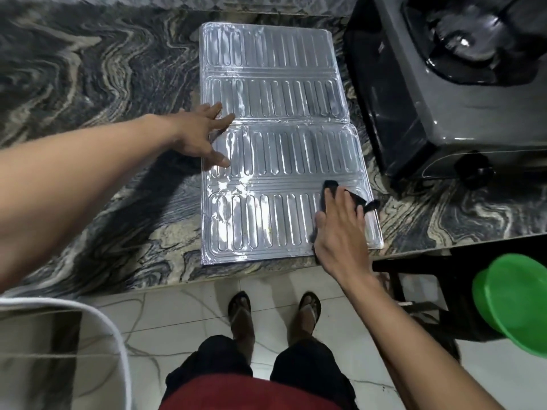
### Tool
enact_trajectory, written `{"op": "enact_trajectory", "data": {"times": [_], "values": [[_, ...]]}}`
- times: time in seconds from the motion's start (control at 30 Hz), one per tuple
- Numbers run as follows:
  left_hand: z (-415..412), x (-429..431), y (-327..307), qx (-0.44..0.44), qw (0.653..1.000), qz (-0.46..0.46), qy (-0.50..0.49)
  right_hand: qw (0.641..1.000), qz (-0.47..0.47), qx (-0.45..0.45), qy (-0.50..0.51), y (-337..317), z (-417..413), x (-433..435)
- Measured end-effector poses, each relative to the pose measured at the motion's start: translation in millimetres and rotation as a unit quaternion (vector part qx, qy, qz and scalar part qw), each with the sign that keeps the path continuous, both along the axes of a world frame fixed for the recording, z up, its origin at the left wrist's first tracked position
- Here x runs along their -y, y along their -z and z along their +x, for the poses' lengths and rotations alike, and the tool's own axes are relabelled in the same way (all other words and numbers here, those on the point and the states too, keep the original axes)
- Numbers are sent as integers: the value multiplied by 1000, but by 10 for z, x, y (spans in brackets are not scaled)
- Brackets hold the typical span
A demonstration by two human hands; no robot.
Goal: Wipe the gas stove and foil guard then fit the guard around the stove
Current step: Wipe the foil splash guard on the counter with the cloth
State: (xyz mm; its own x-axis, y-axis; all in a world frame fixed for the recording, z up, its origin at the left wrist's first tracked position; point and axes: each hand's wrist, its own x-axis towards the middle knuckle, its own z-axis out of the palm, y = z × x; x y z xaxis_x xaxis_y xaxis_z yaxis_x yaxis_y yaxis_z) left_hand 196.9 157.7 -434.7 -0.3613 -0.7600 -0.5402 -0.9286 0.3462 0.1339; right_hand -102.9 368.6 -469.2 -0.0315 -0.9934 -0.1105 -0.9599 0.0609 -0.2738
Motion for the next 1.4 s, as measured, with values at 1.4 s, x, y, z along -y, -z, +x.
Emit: {"op": "enact_trajectory", "data": {"times": [1.4], "values": [[-1428,-1197,-286,-65,983,-168,24,986,-8,-39,-165,-286,-685,-112]]}}
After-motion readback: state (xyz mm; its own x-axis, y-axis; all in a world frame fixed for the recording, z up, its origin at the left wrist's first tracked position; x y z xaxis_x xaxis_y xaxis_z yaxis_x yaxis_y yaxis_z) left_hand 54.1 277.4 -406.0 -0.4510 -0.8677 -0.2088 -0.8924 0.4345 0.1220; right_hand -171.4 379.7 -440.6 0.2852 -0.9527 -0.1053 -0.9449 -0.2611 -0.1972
